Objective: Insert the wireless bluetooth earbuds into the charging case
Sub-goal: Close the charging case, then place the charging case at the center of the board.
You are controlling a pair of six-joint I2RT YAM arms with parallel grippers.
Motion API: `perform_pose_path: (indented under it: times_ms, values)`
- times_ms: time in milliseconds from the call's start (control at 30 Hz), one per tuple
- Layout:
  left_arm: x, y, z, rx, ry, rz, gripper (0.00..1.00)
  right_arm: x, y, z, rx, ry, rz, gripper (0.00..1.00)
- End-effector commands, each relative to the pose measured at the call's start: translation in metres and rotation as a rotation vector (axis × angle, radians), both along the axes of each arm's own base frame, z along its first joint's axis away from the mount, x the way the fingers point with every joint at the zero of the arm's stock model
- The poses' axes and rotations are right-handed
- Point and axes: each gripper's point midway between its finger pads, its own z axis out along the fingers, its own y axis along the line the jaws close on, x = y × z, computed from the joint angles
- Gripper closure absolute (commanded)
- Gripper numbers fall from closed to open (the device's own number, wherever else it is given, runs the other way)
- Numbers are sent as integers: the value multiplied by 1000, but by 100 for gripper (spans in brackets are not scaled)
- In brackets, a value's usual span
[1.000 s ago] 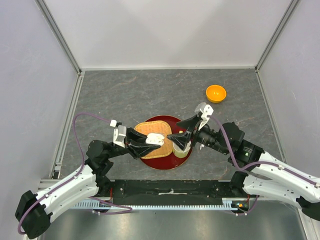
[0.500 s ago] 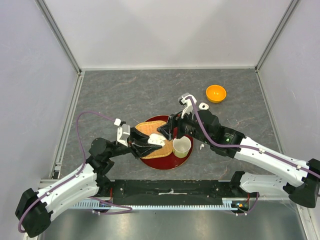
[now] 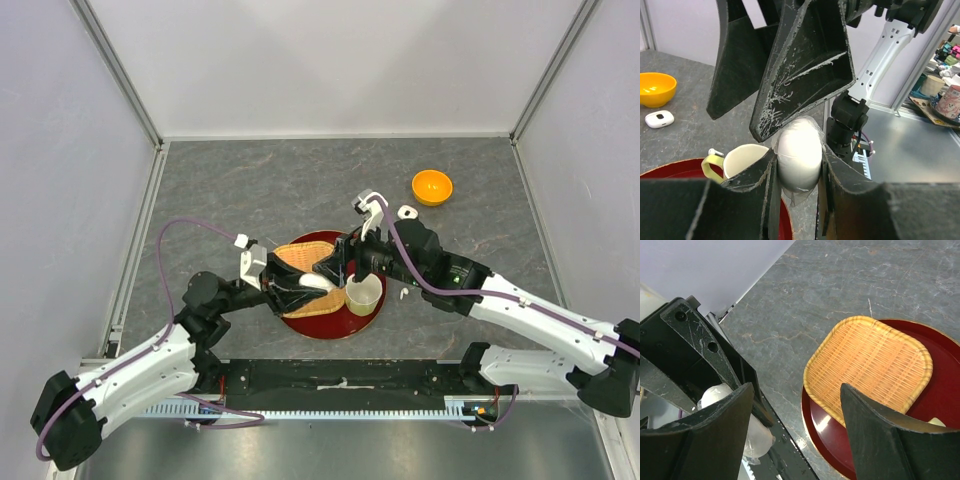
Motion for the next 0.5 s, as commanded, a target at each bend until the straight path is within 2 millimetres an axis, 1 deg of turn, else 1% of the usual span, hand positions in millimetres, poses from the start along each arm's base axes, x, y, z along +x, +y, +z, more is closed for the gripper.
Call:
perform_pose_path:
  times_ms: [0, 33, 67, 100, 133, 167, 200, 233, 267, 300, 333, 367, 400, 433, 467]
  values:
    - [21, 3, 35, -76, 0, 109, 98, 2, -15, -6, -22, -1, -74, 22]
    - [24, 2, 31, -58, 24, 117, 98, 19, -28, -6, -28, -16, -200, 20]
    - [25, 2, 32, -57, 33, 122, 98, 25, -39, -2, -18, -24, -264, 20]
    - [27, 2, 31, -53, 41, 128, 98, 28, -46, -5, -17, -22, -308, 19]
    - [28, 2, 28, -43, 68, 133, 98, 32, -52, -3, -10, -22, -349, 18]
    - [32, 2, 29, -37, 85, 147, 98, 40, -67, -2, -15, -33, -441, 17]
    - [37, 3, 29, -34, 104, 176, 98, 42, -73, -4, -4, -12, -486, 16]
    - [41, 2, 20, -1, 150, 193, 98, 46, -80, -5, -6, -9, -530, 15]
    - [45, 3, 26, -2, 162, 212, 98, 50, -91, -10, -24, -1, -585, 15]
    - [54, 4, 24, 13, 191, 254, 98, 51, -96, -13, -33, 10, -610, 15]
    - [60, 5, 10, 72, 245, 287, 98, 55, -102, -16, -29, 28, -641, 15]
    - [72, 9, 20, 66, 253, 354, 98, 55, -107, -23, -48, 44, -654, 14]
    - [82, 8, 9, 111, 291, 395, 98, 60, -114, -26, -52, 57, -681, 14]
    - [90, 13, -5, 171, 339, 445, 98, 60, -118, -29, -53, 76, -691, 14]
    - [102, 16, 6, 172, 347, 502, 98, 60, -119, -34, -57, 93, -680, 14]
